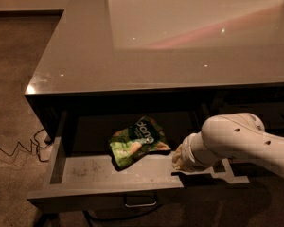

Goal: Open top drawer

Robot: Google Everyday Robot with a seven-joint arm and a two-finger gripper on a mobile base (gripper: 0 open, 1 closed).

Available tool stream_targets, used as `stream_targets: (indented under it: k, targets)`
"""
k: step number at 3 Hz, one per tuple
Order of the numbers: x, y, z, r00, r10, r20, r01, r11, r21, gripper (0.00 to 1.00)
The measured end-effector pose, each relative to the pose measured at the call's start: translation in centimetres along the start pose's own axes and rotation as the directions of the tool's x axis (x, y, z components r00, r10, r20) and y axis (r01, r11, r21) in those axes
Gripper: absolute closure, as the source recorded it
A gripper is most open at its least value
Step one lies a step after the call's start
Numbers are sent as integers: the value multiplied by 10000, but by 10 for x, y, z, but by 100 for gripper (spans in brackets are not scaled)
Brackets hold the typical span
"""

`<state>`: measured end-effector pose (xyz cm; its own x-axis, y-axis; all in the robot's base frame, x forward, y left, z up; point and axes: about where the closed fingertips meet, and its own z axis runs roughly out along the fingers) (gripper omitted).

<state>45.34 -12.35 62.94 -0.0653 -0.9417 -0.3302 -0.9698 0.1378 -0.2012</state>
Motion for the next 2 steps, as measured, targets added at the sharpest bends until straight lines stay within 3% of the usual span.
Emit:
stream_targets:
  k: [2]
  targets:
    - [5,15,-3,10000,-59,66,60,10000,-53,100]
